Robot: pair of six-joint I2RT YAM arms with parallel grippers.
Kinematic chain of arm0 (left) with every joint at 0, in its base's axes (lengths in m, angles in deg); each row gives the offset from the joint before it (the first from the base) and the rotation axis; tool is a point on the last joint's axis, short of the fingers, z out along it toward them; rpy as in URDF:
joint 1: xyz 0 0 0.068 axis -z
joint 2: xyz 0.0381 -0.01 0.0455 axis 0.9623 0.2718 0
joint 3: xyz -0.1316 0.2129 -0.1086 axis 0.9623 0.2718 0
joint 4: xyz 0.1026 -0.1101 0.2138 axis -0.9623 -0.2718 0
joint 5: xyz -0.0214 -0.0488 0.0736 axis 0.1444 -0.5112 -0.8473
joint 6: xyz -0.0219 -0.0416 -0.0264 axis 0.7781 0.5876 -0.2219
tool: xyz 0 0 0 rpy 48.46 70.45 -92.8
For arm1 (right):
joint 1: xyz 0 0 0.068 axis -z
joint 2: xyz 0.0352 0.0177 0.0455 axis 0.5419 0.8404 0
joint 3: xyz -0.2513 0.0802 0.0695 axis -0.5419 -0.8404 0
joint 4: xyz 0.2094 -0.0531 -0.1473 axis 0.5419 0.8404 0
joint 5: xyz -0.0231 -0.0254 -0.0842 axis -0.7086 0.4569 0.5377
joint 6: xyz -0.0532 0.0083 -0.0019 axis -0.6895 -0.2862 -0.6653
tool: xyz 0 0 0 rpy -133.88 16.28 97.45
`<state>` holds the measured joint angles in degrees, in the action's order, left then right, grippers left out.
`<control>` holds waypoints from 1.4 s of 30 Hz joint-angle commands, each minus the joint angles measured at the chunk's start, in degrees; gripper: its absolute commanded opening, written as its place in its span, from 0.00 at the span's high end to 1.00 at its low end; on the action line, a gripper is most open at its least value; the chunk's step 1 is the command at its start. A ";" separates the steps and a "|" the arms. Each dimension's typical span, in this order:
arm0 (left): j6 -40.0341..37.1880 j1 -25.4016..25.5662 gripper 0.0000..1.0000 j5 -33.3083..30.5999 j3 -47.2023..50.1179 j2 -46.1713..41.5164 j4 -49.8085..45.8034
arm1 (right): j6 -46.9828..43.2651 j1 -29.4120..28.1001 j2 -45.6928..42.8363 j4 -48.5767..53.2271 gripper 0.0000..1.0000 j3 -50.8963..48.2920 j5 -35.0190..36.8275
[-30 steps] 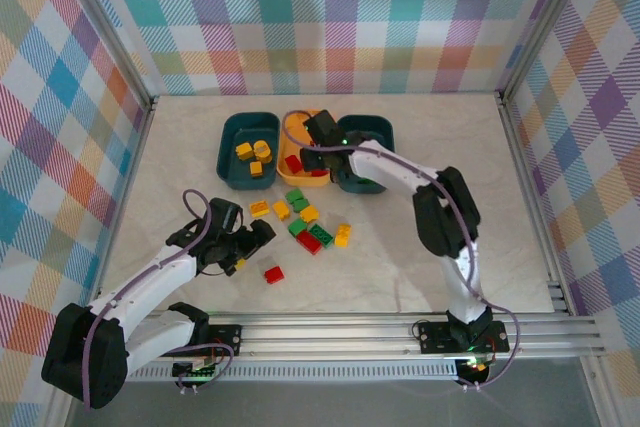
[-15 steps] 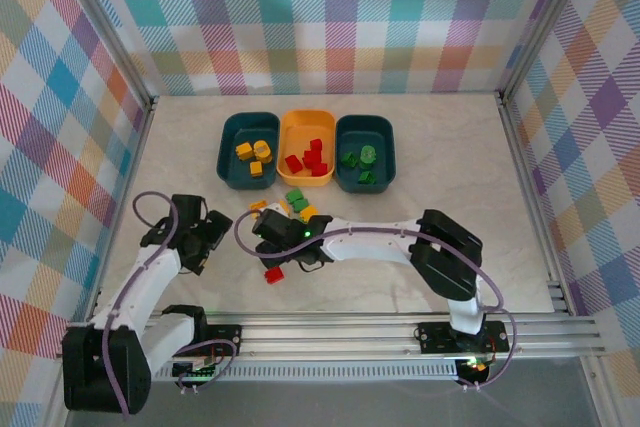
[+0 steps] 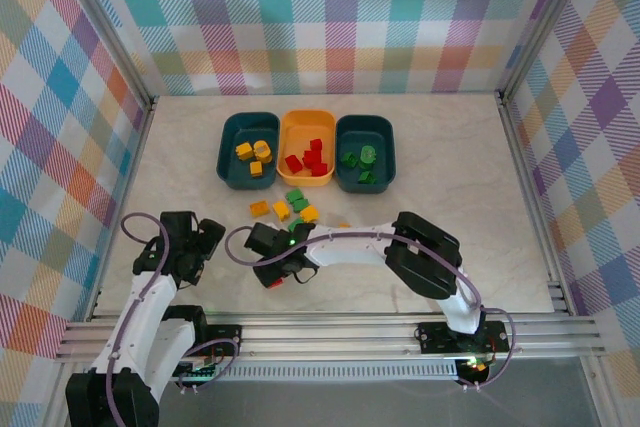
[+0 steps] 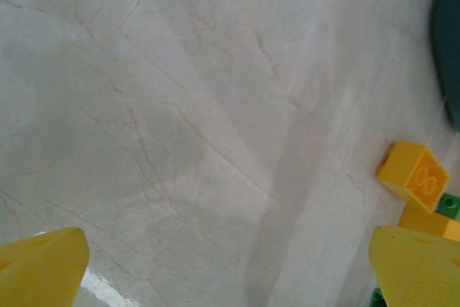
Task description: Sort the legos into containers by color
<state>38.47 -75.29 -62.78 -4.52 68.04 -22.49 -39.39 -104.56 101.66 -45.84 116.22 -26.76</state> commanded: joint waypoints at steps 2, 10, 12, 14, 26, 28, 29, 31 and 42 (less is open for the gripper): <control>0.82 -0.79 0.00 1.42 0.98 -0.33 -0.31 | 1.52 -1.36 -0.15 2.16 0.27 0.94 -0.79; 0.54 -0.83 0.00 2.50 1.18 0.98 1.41 | 4.08 -3.51 1.35 3.20 0.27 1.23 -2.39; 0.45 -0.81 0.00 2.66 1.31 1.50 1.76 | 4.69 -3.95 2.15 3.21 0.27 1.84 -2.45; 0.21 -0.78 0.00 2.88 1.38 1.99 2.12 | 4.32 -4.35 2.22 2.97 0.27 2.35 -2.48; -0.71 -0.85 0.00 3.34 2.21 3.55 3.80 | 3.36 -5.21 3.17 4.16 0.41 1.88 -1.93; -0.74 -0.79 0.00 3.19 2.49 3.49 4.05 | 3.75 -5.22 4.10 5.17 0.42 1.91 -0.44; -0.62 -0.85 0.00 3.21 2.74 3.54 4.27 | 3.82 -5.20 4.43 5.42 0.42 1.95 0.11; -0.18 -0.85 0.00 3.34 3.36 3.63 5.09 | 3.94 -5.24 4.79 5.31 0.42 1.77 0.96; -0.07 -0.85 0.00 3.70 4.28 4.55 6.37 | 0.73 -5.17 5.56 5.33 0.53 2.64 8.28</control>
<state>38.37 -75.46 -59.83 -1.00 72.32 -17.38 -37.05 -109.94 104.54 -42.08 118.84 -22.91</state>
